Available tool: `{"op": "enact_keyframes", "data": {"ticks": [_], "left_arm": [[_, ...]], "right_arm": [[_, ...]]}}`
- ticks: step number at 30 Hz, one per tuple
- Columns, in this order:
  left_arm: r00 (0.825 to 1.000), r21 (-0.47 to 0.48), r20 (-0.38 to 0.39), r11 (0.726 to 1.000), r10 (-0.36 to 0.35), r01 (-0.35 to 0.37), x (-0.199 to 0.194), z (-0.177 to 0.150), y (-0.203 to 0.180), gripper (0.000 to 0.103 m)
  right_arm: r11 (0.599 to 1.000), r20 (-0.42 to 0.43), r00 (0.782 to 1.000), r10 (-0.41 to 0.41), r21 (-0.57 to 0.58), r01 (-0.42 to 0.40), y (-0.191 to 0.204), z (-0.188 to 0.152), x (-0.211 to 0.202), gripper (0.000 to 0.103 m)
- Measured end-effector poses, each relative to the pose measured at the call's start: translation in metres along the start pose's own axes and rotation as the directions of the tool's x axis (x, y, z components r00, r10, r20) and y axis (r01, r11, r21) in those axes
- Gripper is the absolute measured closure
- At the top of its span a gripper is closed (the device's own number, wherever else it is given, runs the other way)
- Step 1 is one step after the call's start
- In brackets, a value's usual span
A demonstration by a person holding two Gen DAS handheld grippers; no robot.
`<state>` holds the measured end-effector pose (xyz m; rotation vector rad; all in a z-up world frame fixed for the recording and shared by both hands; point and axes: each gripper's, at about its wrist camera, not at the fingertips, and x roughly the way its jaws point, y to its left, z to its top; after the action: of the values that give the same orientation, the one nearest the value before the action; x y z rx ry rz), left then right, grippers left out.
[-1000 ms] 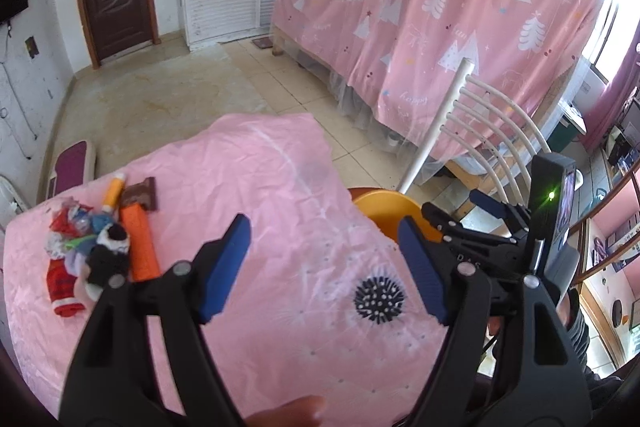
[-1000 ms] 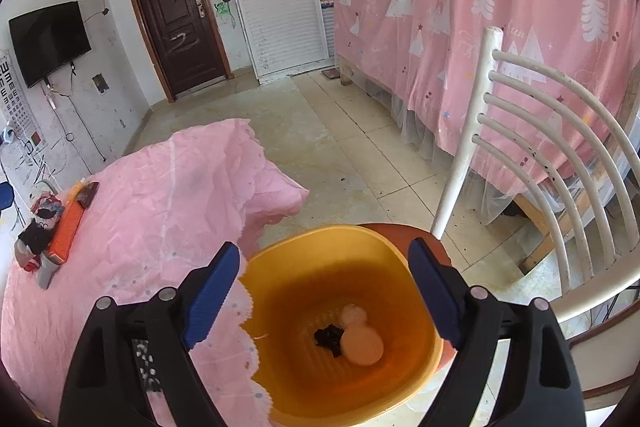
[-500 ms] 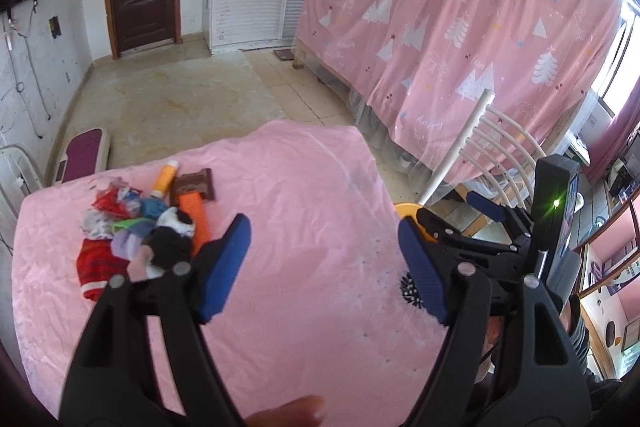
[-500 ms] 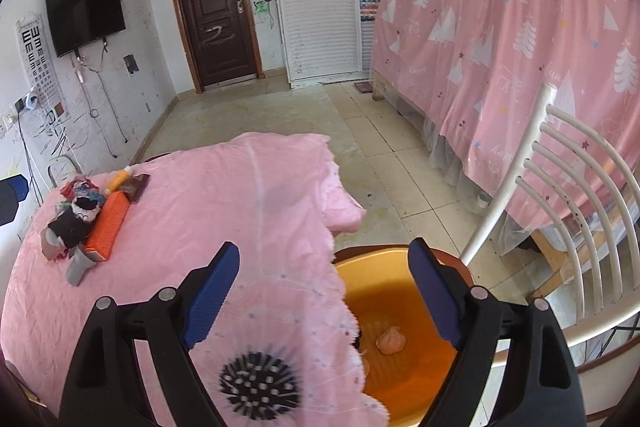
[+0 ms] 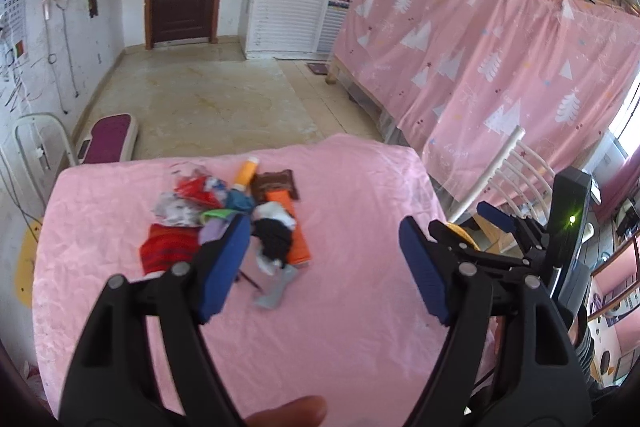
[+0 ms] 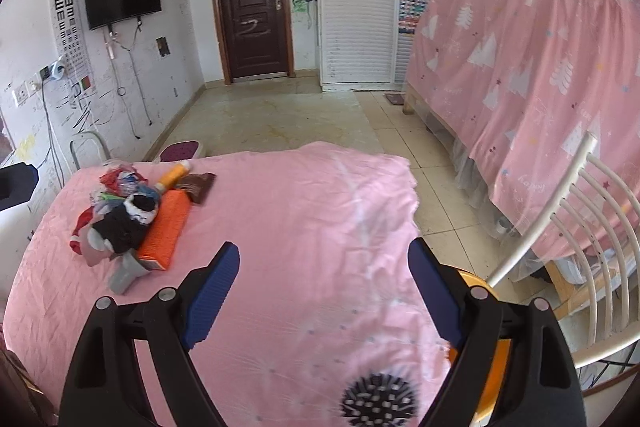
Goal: Collect trash
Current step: 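Move both tools back over the pile on the bed, then grasp the red striped sock with the left tool while the right tool grasps the black-and-white sock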
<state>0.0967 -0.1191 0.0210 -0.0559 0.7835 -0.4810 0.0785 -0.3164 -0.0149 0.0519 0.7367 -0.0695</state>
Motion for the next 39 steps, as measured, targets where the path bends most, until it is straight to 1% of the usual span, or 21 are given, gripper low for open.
{"op": "enact_keyframes", "data": {"ticks": [6,11,15,18,22,28,32,36,37,38,39], "left_arm": [[0.999,-0.058,0.013,0.997,0.043,-0.043,-0.011,-0.002,0.036,0.029],[0.993,-0.111,0.014,0.987,0.119,-0.116,-0.014,-0.005,0.069,0.028],[0.987,-0.142,-0.004,0.977,0.158,-0.157,-0.013,-0.009,0.091,0.028],[0.982,-0.152,-0.028,0.970,0.188,-0.190,-0.006,-0.012,0.105,0.028],[0.973,-0.164,-0.090,0.961,0.212,-0.225,0.012,-0.020,0.124,0.028],[0.955,-0.154,-0.177,0.951,0.240,-0.267,0.042,-0.029,0.141,0.028],[0.946,-0.136,-0.223,0.954,0.233,-0.267,0.061,-0.032,0.144,0.028],[0.945,-0.124,-0.247,0.961,0.213,-0.249,0.073,-0.035,0.144,0.028],[0.947,-0.119,-0.250,0.964,0.203,-0.238,0.076,-0.036,0.144,0.030],[0.948,-0.113,-0.255,0.967,0.192,-0.227,0.079,-0.037,0.143,0.036],[0.948,-0.104,-0.265,0.972,0.177,-0.210,0.083,-0.038,0.142,0.039]], "right_arm": [[0.998,-0.007,0.999,0.044,-0.055,-0.045,0.039,0.008,0.007,0.027],[0.991,-0.011,0.996,0.091,-0.097,-0.092,0.069,0.012,0.010,0.027],[0.983,-0.016,0.992,0.128,-0.134,-0.129,0.095,0.014,0.013,0.027],[0.974,-0.023,0.986,0.163,-0.158,-0.164,0.115,0.017,0.015,0.026],[0.966,-0.031,0.983,0.184,-0.182,-0.186,0.131,0.020,0.019,0.024],[0.962,-0.050,0.979,0.196,-0.182,-0.202,0.139,0.022,0.030,0.024],[0.962,-0.061,0.977,0.205,-0.173,-0.213,0.140,0.022,0.038,0.024],[0.959,-0.075,0.972,0.222,-0.165,-0.232,0.139,0.023,0.044,0.024],[0.958,-0.082,0.970,0.227,-0.163,-0.237,0.140,0.023,0.046,0.024],[0.957,-0.086,0.969,0.230,-0.161,-0.241,0.140,0.023,0.048,0.024],[0.956,-0.093,0.967,0.236,-0.158,-0.248,0.140,0.023,0.050,0.024]]}}
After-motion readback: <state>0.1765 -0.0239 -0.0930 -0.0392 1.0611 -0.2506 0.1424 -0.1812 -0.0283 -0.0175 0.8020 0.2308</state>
